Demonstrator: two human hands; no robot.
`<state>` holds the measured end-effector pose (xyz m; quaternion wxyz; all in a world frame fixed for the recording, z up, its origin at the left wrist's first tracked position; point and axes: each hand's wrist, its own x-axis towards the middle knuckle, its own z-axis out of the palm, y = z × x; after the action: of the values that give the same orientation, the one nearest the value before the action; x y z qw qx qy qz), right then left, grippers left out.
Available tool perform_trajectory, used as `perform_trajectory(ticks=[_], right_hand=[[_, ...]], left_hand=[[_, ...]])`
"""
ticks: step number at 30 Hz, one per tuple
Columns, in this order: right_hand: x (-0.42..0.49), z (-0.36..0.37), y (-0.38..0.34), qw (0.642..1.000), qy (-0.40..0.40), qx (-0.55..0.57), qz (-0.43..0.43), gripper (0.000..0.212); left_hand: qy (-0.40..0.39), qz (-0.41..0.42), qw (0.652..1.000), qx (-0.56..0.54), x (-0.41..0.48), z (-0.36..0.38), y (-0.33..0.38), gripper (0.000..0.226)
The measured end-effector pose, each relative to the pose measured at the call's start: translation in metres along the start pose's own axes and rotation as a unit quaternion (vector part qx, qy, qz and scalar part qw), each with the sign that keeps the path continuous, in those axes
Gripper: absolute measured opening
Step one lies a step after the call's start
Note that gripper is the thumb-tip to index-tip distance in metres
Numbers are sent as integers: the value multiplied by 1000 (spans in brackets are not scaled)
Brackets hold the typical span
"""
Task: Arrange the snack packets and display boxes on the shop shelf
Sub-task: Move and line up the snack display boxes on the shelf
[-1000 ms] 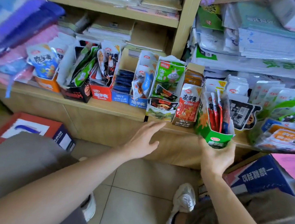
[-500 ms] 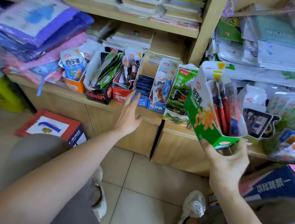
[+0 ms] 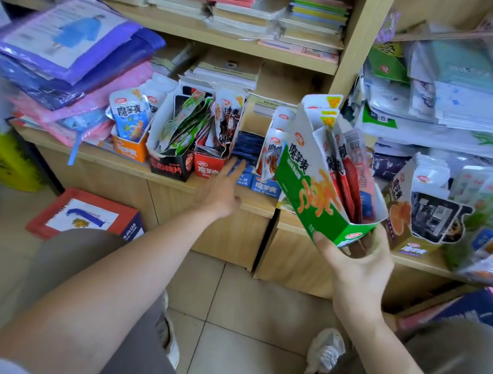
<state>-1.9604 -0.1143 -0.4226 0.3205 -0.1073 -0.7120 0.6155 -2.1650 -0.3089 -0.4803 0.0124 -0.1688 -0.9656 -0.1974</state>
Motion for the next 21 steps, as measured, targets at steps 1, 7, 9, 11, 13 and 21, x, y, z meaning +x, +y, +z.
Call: perform_trajectory(ticks=[1, 7, 9, 11, 13, 21], right_hand=[[-1, 2, 1, 1000, -2, 0, 0, 57], [2, 7, 3, 1000, 0, 1, 0, 60], [4, 8, 4, 1000, -2, 8, 3, 61], [5, 9, 6, 1000, -4, 13, 6, 62], [6, 10, 7, 1000, -5, 17, 11, 61], [8, 18, 6, 999, -15, 29, 13, 66]], left_hand=[[1, 1, 1000, -2, 2, -1, 0, 88], [138, 20, 989, -45, -1, 6, -8, 43], [162, 26, 985, -51, -3, 5, -11, 34], [173, 34, 983, -43, -9, 4, -13, 30], [183, 37, 981, -45, -17, 9, -16, 29], [302, -79, 917, -247, -60, 23, 9, 75]])
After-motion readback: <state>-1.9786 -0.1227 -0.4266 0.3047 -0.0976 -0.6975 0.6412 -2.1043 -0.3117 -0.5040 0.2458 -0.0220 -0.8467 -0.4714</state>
